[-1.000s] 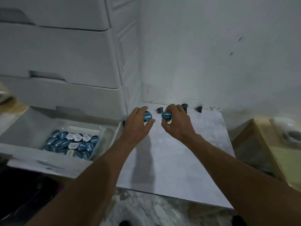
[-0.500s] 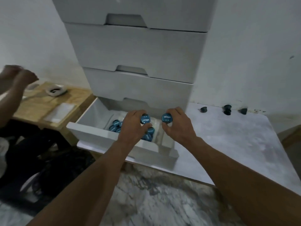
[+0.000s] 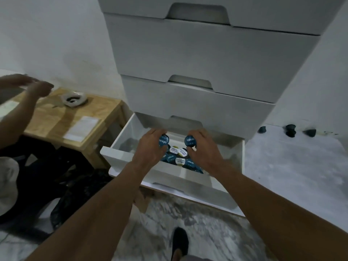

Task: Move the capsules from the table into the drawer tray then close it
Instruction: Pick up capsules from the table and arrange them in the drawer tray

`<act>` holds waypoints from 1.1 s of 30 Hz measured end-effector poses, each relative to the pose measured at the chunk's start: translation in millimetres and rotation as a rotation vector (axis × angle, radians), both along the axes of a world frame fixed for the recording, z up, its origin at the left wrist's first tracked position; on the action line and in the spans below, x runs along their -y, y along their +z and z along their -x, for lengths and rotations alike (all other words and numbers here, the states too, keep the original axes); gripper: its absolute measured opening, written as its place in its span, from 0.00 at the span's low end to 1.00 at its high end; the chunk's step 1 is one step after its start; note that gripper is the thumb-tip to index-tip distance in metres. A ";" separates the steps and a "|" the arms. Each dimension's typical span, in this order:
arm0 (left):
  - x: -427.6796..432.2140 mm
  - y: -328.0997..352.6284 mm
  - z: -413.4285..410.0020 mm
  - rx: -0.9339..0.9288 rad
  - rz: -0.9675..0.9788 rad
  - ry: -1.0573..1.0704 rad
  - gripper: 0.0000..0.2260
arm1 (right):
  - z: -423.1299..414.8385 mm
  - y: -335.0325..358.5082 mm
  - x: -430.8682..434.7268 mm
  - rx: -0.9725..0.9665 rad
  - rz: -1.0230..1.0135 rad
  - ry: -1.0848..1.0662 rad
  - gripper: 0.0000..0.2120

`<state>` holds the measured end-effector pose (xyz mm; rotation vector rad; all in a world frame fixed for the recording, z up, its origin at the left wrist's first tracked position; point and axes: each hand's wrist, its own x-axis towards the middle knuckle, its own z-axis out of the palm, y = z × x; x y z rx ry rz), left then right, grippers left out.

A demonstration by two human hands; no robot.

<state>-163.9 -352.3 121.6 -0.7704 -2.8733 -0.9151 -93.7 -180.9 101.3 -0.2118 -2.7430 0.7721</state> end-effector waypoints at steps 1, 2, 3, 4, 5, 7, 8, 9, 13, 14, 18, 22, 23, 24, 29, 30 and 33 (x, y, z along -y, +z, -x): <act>-0.5 -2.8 8.1 0.017 0.023 -0.008 0.20 | 9.4 -3.2 -0.7 0.017 0.003 0.003 0.19; -1.1 -6.5 16.6 0.035 0.053 -0.012 0.20 | 18.6 -6.7 -0.6 0.037 0.006 0.007 0.18; -1.6 -10.3 24.7 0.055 0.090 -0.015 0.19 | 27.7 -11.4 0.0 0.054 0.014 0.015 0.19; -2.2 -14.4 32.1 0.076 0.132 -0.020 0.19 | 36.3 -17.2 1.2 0.073 0.023 0.026 0.19; -2.7 -19.0 39.4 0.092 0.175 -0.024 0.19 | 44.2 -23.5 2.9 0.098 0.033 0.039 0.19; -3.6 -29.3 55.0 0.111 0.235 -0.024 0.19 | 58.8 -34.9 6.0 0.154 0.047 0.062 0.20; -4.3 -33.7 62.3 0.122 0.244 -0.019 0.19 | 65.0 -39.0 6.8 0.177 0.053 0.069 0.20; -5.8 -36.9 69.2 0.134 0.242 -0.016 0.19 | 71.6 -42.6 7.2 0.192 0.058 0.070 0.21; -11.9 -47.0 93.2 0.152 0.253 -0.069 0.20 | 89.9 -49.5 9.7 0.211 0.087 0.042 0.19; -13.3 -49.4 98.2 0.158 0.253 -0.084 0.21 | 93.4 -50.3 10.6 0.215 0.093 0.032 0.18; -15.9 -61.1 116.0 0.165 0.261 -0.147 0.21 | 104.1 -52.5 14.8 0.239 0.103 -0.011 0.17; -14.4 -67.6 128.4 0.141 0.258 -0.226 0.20 | 108.3 -56.2 21.2 0.274 0.075 -0.067 0.13; -14.1 -68.9 130.9 0.141 0.253 -0.246 0.20 | 109.6 -56.8 23.2 0.279 0.079 -0.088 0.12; -14.1 -70.1 133.0 0.147 0.250 -0.261 0.20 | 111.2 -57.1 25.3 0.284 0.084 -0.107 0.12; -16.1 -77.2 142.0 0.156 0.270 -0.353 0.21 | 115.7 -58.3 33.1 0.327 0.079 -0.179 0.14; -16.6 -78.0 143.2 0.155 0.270 -0.366 0.20 | 116.3 -58.4 33.8 0.334 0.078 -0.193 0.14; -17.5 -81.8 145.1 0.145 0.272 -0.381 0.17 | 118.5 -59.9 36.2 0.362 0.067 -0.213 0.14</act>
